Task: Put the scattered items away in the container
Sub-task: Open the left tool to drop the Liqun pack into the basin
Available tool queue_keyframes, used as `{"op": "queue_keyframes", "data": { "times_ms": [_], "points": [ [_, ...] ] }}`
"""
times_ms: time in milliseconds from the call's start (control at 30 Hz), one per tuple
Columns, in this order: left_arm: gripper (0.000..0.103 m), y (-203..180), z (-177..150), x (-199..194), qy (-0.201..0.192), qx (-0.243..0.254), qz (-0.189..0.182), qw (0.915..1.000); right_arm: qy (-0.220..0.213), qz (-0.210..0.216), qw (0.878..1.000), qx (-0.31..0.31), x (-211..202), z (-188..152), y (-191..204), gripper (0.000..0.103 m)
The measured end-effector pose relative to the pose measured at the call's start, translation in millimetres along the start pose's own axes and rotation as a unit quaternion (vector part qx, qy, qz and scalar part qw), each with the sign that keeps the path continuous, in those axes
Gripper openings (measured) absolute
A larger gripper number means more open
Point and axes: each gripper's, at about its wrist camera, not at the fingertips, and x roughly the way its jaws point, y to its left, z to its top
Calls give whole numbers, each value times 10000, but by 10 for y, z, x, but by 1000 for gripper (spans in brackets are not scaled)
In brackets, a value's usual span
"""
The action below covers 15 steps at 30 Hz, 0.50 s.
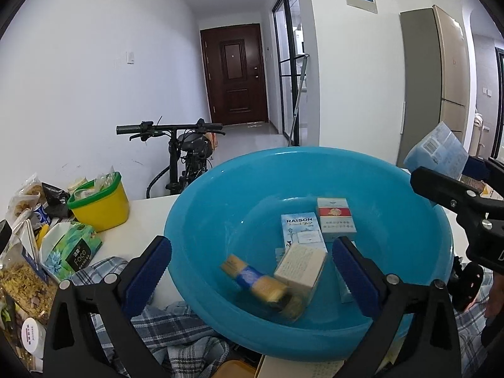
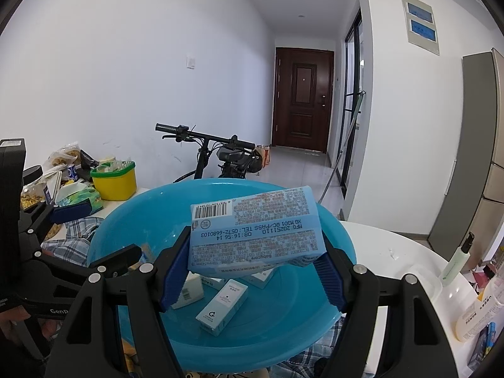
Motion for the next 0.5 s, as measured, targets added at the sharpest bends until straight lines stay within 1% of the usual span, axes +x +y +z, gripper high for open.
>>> {"op": "queue_keyframes", "data": {
  "times_ms": [500],
  "points": [
    [103, -18, -14, 21, 52, 31, 84, 9999, 10, 0, 10000, -5, 10, -13, 16, 71]
  ]
}}
